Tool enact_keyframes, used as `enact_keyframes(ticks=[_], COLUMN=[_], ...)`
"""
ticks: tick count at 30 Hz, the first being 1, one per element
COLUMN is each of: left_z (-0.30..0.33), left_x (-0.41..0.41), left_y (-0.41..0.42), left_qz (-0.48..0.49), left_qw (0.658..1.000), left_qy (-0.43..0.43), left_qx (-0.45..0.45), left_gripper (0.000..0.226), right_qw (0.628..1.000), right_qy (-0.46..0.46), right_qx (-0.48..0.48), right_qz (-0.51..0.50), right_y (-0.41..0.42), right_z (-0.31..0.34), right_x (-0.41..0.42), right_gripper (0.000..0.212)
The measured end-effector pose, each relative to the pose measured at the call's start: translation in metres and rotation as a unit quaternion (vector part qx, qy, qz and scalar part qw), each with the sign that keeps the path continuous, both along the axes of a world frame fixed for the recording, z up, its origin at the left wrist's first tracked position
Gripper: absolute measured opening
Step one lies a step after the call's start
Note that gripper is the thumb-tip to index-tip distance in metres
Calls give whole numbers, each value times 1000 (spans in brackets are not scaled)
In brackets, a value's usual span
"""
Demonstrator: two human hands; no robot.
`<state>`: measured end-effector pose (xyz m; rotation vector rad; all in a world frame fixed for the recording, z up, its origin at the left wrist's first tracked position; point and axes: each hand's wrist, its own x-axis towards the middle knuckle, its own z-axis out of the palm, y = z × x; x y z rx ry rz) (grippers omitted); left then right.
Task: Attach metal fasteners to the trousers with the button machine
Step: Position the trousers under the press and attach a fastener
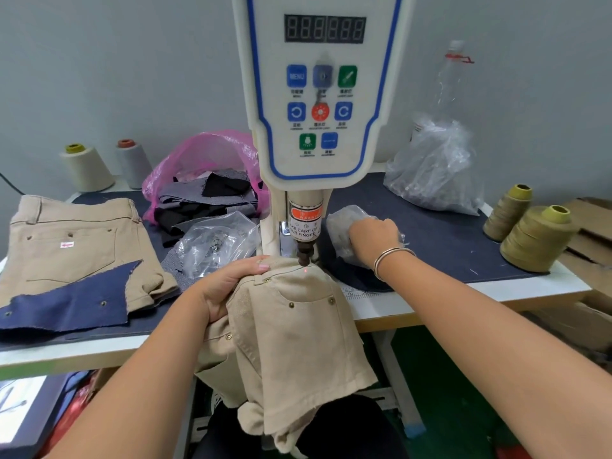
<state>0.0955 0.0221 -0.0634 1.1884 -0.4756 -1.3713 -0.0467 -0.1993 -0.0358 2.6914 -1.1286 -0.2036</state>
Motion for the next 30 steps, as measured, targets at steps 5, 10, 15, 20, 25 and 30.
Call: enact_keyframes(ticks=[5, 10, 15, 20, 25, 30], left_z=[-1, -1, 0, -1, 0, -1], left_x=[1, 1, 1, 2, 1, 1], left_y=[0, -1, -2, -1, -2, 0], left_qz=[-8, -7, -21, -23, -28, -40], left_qw=[1000, 1000, 1000, 1000, 999, 999], left_qy=[2, 7, 13, 10, 8, 22], left_qx=[3, 0, -8, -11, -13, -15], left_gripper=[39, 51, 42, 49, 33, 36], right_qw=[999, 981, 980, 966, 927, 603], right_qy=[11, 33, -100, -228, -339, -654], right_qx=[36, 146, 140, 119, 157, 447], right_qz=[-28, -125, -96, -18, -23, -95], right_y=[2, 0, 0, 2, 3, 57], right_z=[2, 16, 11, 7, 4, 30], right_x=[5, 6, -7, -22, -38, -60], right_gripper=[29, 52, 27, 21, 20, 12])
